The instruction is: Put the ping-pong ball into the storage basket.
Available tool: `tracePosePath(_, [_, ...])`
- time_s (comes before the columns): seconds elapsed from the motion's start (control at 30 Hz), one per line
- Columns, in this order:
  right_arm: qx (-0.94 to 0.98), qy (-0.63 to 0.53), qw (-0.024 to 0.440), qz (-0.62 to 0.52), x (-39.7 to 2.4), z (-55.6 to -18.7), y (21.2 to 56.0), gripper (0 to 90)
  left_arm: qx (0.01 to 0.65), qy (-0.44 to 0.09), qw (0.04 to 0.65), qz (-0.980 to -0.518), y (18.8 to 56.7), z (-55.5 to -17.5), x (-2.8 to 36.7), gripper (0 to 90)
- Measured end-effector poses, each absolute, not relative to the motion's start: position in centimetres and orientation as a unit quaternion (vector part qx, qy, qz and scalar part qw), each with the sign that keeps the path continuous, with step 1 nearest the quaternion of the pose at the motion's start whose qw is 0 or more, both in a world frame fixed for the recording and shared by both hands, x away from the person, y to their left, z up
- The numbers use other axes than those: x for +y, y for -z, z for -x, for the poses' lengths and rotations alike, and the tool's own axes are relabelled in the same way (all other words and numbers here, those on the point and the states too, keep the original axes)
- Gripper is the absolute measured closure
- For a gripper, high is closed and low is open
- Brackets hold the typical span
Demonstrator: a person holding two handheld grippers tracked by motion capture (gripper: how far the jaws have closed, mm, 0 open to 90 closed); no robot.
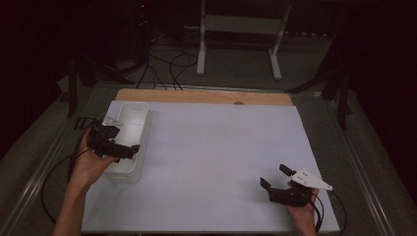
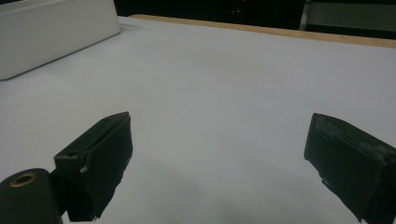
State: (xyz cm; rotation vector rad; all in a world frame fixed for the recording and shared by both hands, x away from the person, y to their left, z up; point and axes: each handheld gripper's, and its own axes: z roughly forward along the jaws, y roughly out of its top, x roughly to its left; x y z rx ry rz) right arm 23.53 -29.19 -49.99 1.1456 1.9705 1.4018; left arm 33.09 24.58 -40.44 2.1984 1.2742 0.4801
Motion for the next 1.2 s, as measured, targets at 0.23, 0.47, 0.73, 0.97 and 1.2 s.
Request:
tracePosePath(0.23, [0.716,-0.510,0.230,-0.417,-29.2,-23.5,50.0,7.3,0.467,-0.177,0.279,-0.820,40.4,-33.0,24.4,0.4])
tracePosePath(0.47, [0.716,-0.511,0.230,-0.417,-29.2,-23.5,50.0,7.3,0.462,-0.177,0.281,-0.823,40.4,-32.9,24.1,0.4])
tracePosePath(0.73, [0.716,-0.510,0.229,-0.417,-29.1,-23.5,50.0,7.3,0.453,-0.176,0.286,-0.826,40.5,-32.8,23.6,0.4])
tracePosePath(0.97, [0.716,-0.511,0.228,-0.417,-29.1,-23.5,50.0,7.3,0.445,-0.172,0.283,-0.832,40.7,-32.7,23.1,0.4])
tracePosePath(1.2, [0.716,-0.512,0.229,-0.417,-29.1,-23.5,50.0,7.3,0.438,-0.172,0.283,-0.836,40.8,-32.7,22.5,0.4])
